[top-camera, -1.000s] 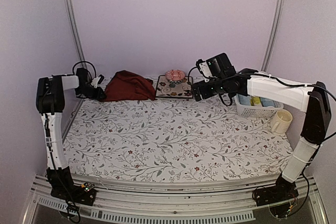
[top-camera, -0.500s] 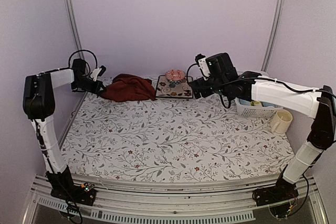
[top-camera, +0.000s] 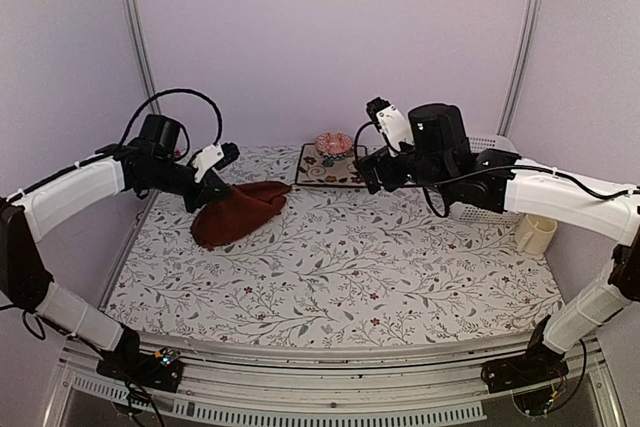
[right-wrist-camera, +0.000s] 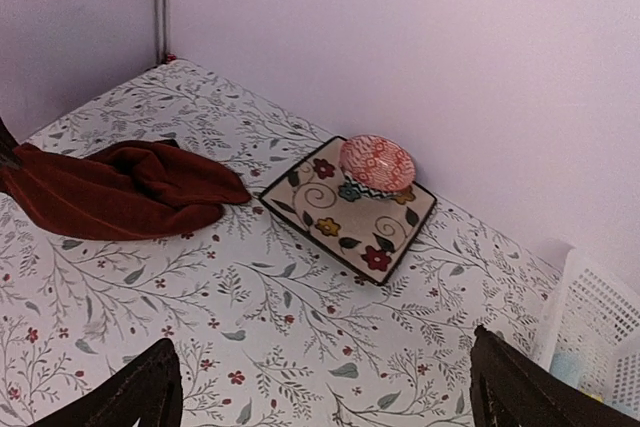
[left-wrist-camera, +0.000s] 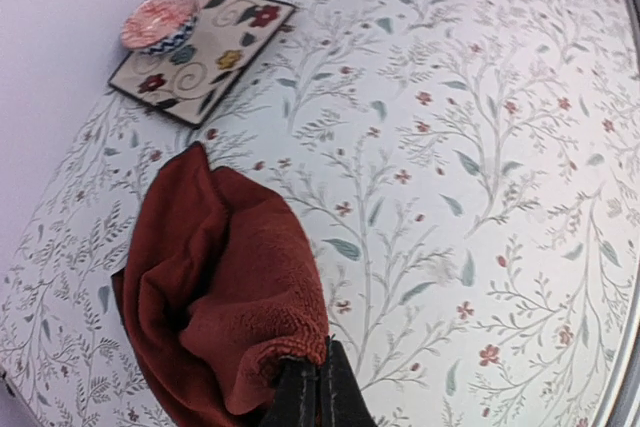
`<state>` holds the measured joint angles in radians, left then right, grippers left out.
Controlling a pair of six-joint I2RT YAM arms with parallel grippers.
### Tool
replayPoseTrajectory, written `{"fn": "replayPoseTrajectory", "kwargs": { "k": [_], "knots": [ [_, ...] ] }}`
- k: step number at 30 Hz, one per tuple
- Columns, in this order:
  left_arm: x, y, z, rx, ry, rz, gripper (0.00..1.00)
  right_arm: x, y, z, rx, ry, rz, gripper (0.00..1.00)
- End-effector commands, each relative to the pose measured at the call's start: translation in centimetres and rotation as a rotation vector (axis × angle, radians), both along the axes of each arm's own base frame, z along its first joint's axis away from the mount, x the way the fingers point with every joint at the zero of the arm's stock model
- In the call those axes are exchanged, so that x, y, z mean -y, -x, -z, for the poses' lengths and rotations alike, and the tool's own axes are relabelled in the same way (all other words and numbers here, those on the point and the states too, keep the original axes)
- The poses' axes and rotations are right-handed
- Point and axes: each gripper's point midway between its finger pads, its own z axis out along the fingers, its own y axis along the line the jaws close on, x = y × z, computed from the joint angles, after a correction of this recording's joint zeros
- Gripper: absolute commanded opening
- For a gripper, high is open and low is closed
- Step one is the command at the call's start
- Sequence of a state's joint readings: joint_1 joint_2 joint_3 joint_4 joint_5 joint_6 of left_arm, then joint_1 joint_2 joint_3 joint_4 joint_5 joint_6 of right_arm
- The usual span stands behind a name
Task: Roll the towels
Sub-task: Pick up the towel from the corner of the board, then place the towel at the center of the board.
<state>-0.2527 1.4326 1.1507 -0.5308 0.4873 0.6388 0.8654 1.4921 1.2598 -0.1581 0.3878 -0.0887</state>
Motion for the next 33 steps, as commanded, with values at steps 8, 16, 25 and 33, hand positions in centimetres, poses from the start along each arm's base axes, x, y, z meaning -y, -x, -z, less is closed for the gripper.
{"fn": "replayPoseTrajectory", "kwargs": {
  "k": [8,16,25,33],
  "knots": [
    [3.3,17.5,7.3,-0.166,-0.102,0.513,0.00,-12.7,7.8,6.9,0.022,0.155,-0.385,1.00],
    [2.8,17.1,12.3,-0.240,-0.178,0.440,0.42,-14.2,10.0,8.2,-0.068,-0.026,-0.392,0.98],
    [0.4,11.4,7.5,-0.007,-0.108,0.197,0.96,-13.4,9.3,11.5,-0.063,0.026,-0.336,0.99],
    [-8.2,3.5,8.1,-0.245,0.072,-0.236,0.97,-13.7,9.2,12.3,-0.085,0.025,-0.331,0.99]
  ]
}}
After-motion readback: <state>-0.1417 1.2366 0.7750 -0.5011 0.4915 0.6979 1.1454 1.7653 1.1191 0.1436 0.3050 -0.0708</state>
